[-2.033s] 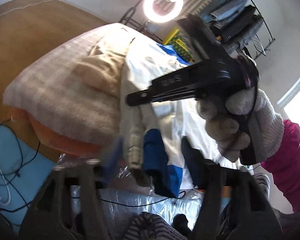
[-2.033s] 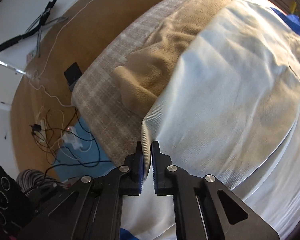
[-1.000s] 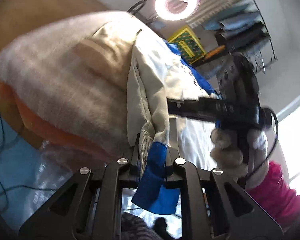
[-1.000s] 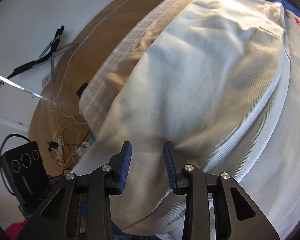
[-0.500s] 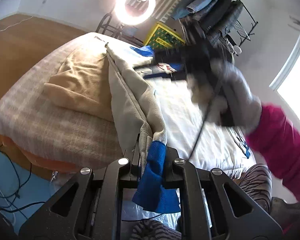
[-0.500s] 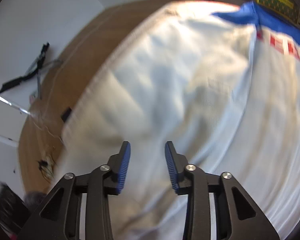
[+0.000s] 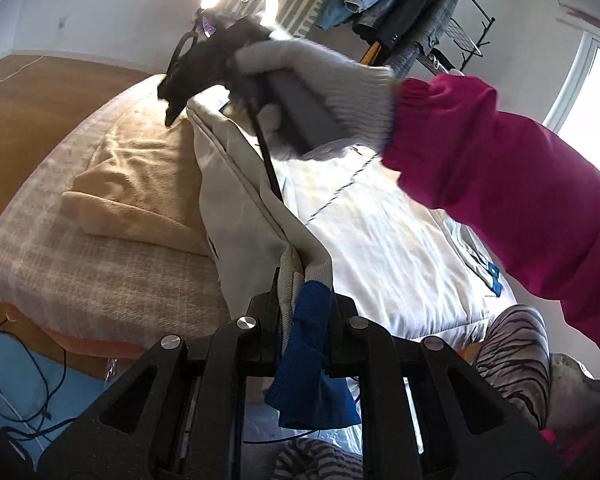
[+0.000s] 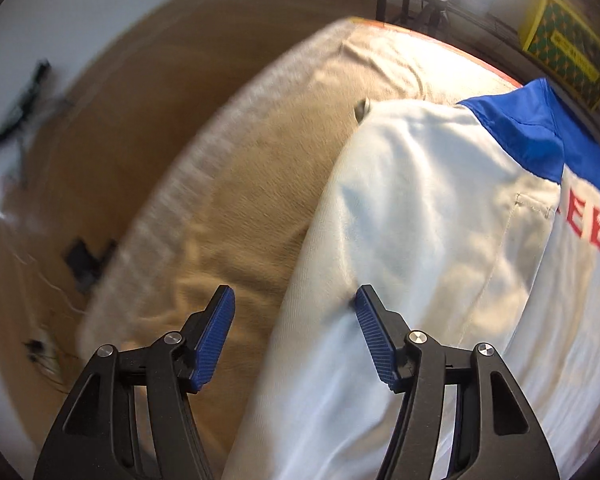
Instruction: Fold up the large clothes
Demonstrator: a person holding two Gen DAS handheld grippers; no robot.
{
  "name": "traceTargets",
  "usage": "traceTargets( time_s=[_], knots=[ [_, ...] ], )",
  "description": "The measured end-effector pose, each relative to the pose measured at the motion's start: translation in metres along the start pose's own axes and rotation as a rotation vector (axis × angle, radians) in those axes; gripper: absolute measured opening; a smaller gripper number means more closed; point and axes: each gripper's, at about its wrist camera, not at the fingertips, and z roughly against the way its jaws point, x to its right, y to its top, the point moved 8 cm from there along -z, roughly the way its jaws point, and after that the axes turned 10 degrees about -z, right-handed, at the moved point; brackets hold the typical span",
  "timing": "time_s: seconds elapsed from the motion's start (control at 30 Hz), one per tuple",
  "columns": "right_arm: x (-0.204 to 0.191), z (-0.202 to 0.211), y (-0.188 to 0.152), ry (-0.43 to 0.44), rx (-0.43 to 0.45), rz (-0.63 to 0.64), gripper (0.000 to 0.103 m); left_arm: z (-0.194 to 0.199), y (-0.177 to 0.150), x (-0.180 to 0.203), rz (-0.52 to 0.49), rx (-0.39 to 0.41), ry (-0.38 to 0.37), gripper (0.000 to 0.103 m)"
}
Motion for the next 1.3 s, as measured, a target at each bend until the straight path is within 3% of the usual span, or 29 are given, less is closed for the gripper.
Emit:
traceTargets(
  time_s=[0.03, 0.13, 0.23, 0.5, 0.67, 0.77, 0.9, 1.3],
  knots=[
    [0.009, -0.006, -0.001, -0.025, -0.004, 0.002, 0.042, 0.000, 0.000, 0.001, -0.006, -0.001, 0.004, 0.011],
    [0.026, -0.009, -0.004, -0.026, -0.006, -0.032, 0.014, -0.001, 0.000, 0.003, -0.009, -0.005, 0.001, 0.011],
    [0.039, -0.005, -0.006, 0.043, 0.012, -0.079, 0.006, -0.001, 0.002, 0.011, -0.032, -0.012, 0.002, 0.011],
    [0.092, 0.046, -0.015, 0.332, 0.126, -0.259, 0.004, -0.006, 0.005, 0.047, -0.160, -0.039, 0.006, 0.011],
    [0.150, 0.075, -0.032, 0.495, 0.201, -0.410, 0.004, -0.015, 0.002, 0.076, -0.239, -0.068, -0.005, 0.011],
    [0.184, 0.077, -0.046, 0.548, 0.226, -0.486, 0.004, -0.020, -0.001, 0.093, -0.277, -0.090, -0.018, 0.011],
    [0.222, 0.061, -0.064, 0.548, 0.219, -0.552, 0.004, -0.035, -0.007, 0.111, -0.312, -0.133, -0.036, 0.011],
    [0.264, 0.030, -0.085, 0.428, 0.176, -0.585, 0.004, -0.085, -0.039, 0.137, -0.386, -0.274, -0.051, 0.011]
  ],
)
